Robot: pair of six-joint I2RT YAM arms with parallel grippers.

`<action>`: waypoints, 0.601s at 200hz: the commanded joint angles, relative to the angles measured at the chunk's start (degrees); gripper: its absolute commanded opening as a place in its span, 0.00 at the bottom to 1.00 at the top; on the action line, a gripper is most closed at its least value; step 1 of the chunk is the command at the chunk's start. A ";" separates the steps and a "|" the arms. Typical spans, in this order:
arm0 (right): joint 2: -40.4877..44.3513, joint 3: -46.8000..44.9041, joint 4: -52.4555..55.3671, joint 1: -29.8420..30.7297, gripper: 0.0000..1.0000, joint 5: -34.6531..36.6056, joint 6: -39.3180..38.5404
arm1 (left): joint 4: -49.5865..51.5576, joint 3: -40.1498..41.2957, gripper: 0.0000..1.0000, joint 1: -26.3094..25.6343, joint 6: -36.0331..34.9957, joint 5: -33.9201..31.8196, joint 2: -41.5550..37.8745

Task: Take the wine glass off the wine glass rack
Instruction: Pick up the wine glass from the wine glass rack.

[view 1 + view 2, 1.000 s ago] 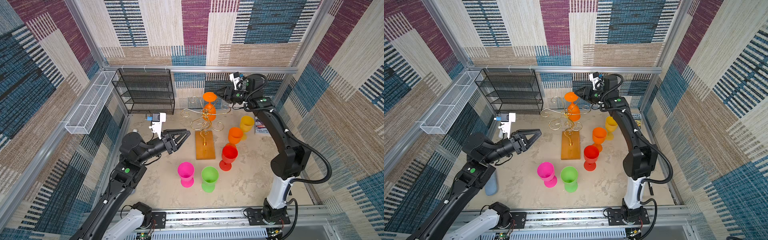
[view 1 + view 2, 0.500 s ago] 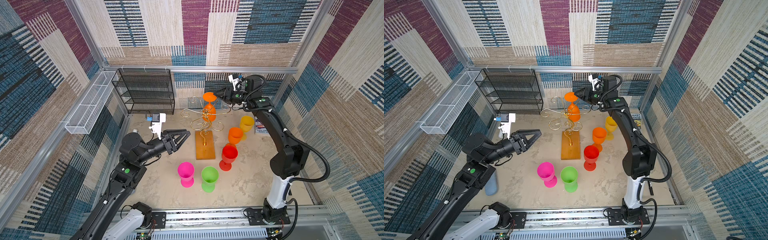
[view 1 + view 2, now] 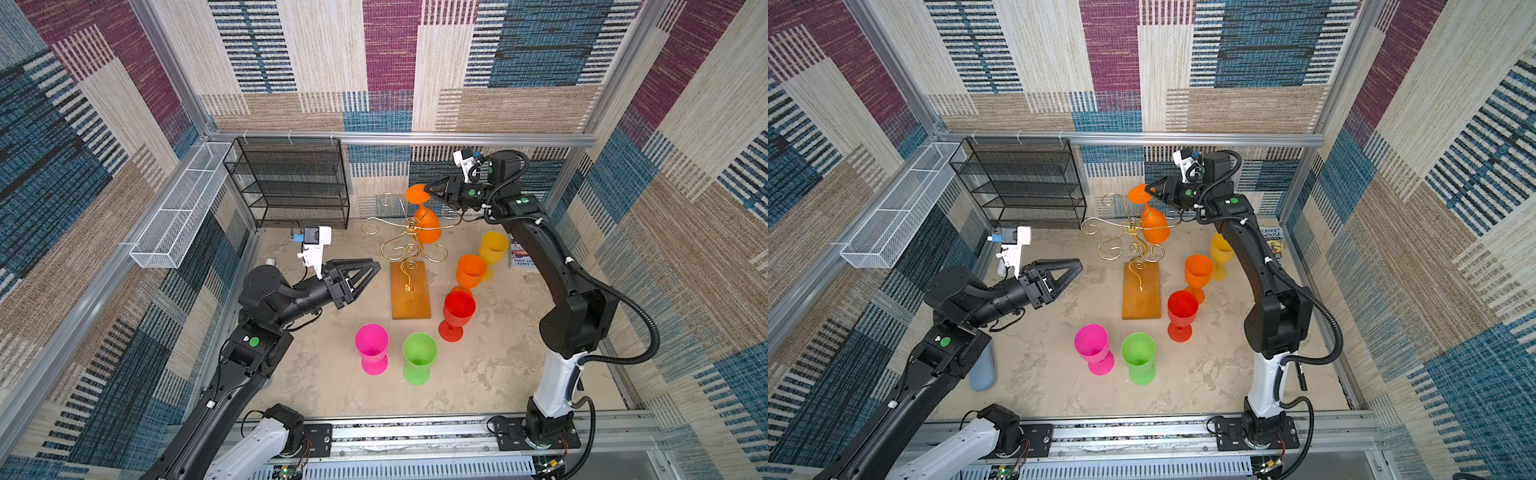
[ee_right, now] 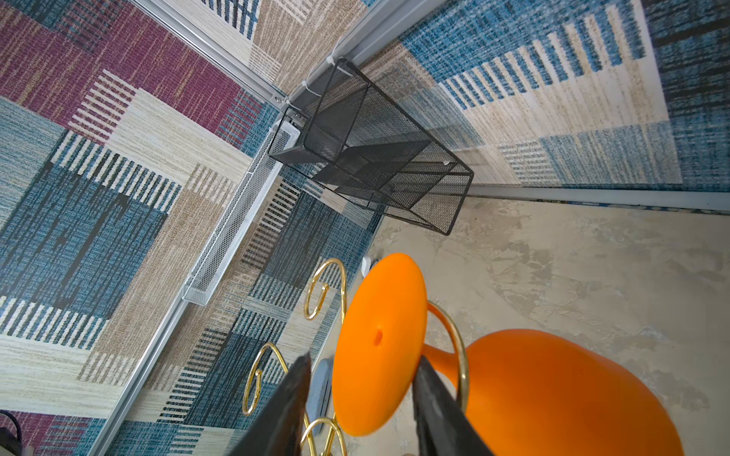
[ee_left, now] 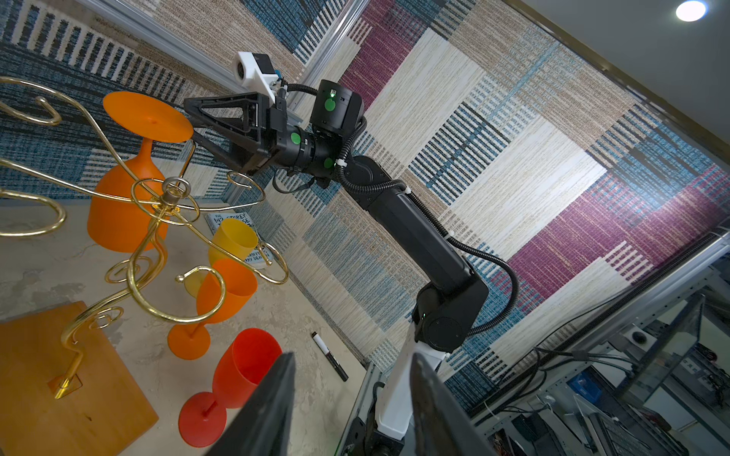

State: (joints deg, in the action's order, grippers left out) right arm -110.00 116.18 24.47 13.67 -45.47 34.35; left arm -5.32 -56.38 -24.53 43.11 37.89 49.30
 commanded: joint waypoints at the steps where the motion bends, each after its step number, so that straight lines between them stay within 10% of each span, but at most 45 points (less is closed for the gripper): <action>1: -0.30 0.53 -0.40 0.29 0.44 -1.30 -0.42 | -1.40 -0.13 0.50 0.01 -1.20 0.66 -0.08; 120: -2.33 3.17 4.52 0.57 0.17 1.50 -2.27 | -1.78 -0.22 0.50 0.10 -1.15 0.99 0.18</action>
State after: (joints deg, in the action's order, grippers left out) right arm -112.16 118.78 27.99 14.17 -45.17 32.71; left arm -5.32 -56.38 -24.51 43.11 37.91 49.43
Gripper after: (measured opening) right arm 0.190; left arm 0.495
